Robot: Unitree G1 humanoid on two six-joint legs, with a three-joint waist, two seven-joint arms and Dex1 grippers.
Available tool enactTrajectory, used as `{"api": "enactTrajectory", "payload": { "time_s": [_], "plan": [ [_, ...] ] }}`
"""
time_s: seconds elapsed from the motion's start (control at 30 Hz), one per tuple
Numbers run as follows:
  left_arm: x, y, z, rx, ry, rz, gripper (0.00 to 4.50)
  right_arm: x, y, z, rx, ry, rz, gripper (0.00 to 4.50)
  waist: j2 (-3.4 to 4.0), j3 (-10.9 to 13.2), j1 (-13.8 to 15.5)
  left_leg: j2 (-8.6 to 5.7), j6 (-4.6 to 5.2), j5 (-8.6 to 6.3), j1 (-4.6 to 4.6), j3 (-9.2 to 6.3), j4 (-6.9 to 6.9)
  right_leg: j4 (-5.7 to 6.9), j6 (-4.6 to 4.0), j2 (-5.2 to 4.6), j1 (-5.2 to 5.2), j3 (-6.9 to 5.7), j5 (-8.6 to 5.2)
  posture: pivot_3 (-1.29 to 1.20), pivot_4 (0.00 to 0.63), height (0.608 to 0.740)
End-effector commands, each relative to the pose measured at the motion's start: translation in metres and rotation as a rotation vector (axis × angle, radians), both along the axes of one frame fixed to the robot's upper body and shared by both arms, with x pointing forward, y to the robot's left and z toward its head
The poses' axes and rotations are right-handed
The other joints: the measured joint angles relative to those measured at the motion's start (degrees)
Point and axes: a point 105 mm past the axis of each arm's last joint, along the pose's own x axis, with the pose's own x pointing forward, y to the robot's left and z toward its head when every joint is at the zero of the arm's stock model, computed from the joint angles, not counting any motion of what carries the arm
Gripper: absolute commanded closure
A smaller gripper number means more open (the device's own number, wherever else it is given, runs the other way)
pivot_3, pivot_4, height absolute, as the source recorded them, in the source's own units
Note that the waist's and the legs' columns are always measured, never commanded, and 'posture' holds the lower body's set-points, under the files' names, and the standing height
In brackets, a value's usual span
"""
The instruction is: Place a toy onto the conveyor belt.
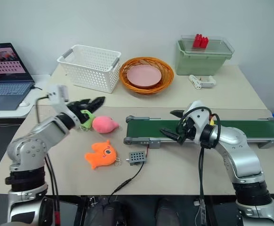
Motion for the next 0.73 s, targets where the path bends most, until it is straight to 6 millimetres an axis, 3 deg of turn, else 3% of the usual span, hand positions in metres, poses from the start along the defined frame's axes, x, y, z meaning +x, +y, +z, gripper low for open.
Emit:
{"api": "enactTrajectory", "payload": {
  "time_s": [0.03, 0.13, 0.23, 0.4, 0.53, 0.73],
  "plan": [
    [-0.015, 0.045, 0.005, 0.065, -0.071, 0.2, 0.06, 0.006, -0.018, 0.025, 0.032, -0.118, -0.131, 0.0, 0.0, 0.0, 0.1, 0.0, -0.07, 0.05, 0.0, 0.0, -0.12, 0.0, -0.02, 0.0, -0.05, -0.01, -0.01, 0.0, 0.15, 0.74],
    [-0.03, 0.074, -0.005, 0.114, -0.079, 0.316, 0.06, 0.009, -0.031, 0.027, 0.057, -0.153, -0.233, 0.0, 0.0, 0.0, 0.09, 0.02, -0.18, 0.12, -0.02, 0.01, -0.35, 0.03, -0.09, 0.06, -0.24, -0.02, -0.06, 0.0, 0.15, 0.74],
    [-0.043, 0.089, -0.018, 0.16, -0.083, 0.388, 0.06, 0.009, -0.039, 0.02, 0.084, -0.166, -0.309, 0.0, 0.0, 0.0, 0.25, 0.02, -0.26, 0.17, -0.2, 0.02, -0.37, 0.03, -0.11, 0.11, -0.43, -0.09, -0.06, 0.0, 0.15, 0.74],
    [-0.053, 0.097, -0.037, 0.187, -0.086, 0.435, 0.06, 0.009, -0.053, 0.013, 0.108, -0.183, -0.406, 0.0, 0.0, 0.0, 0.29, -0.01, -0.26, 0.17, -0.25, 0.05, -0.34, 0.01, -0.1, 0.07, -0.44, -0.03, -0.06, 0.0, 0.15, 0.74],
    [-0.055, 0.1, -0.05, 0.186, -0.066, 0.458, 0.06, 0.01, -0.052, 0.005, 0.107, -0.169, -0.412, 0.0, 0.0, 0.0, 0.08, 0.03, -0.24, 0.19, -0.19, 0.05, -0.31, 0.07, -0.08, 0.07, -0.43, -0.01, -0.05, 0.0, 0.15, 0.74],
    [-0.053, 0.095, -0.05, 0.164, -0.089, 0.454, 0.06, 0.013, -0.05, 0.004, 0.107, -0.165, -0.403, 0.0, 0.0, 0.0, 0.02, 0.03, -0.2, 0.19, -0.22, 0.07, -0.33, 0.06, -0.11, 0.09, -0.45, 0.0, -0.04, 0.0, 0.15, 0.74]
  ]
}}
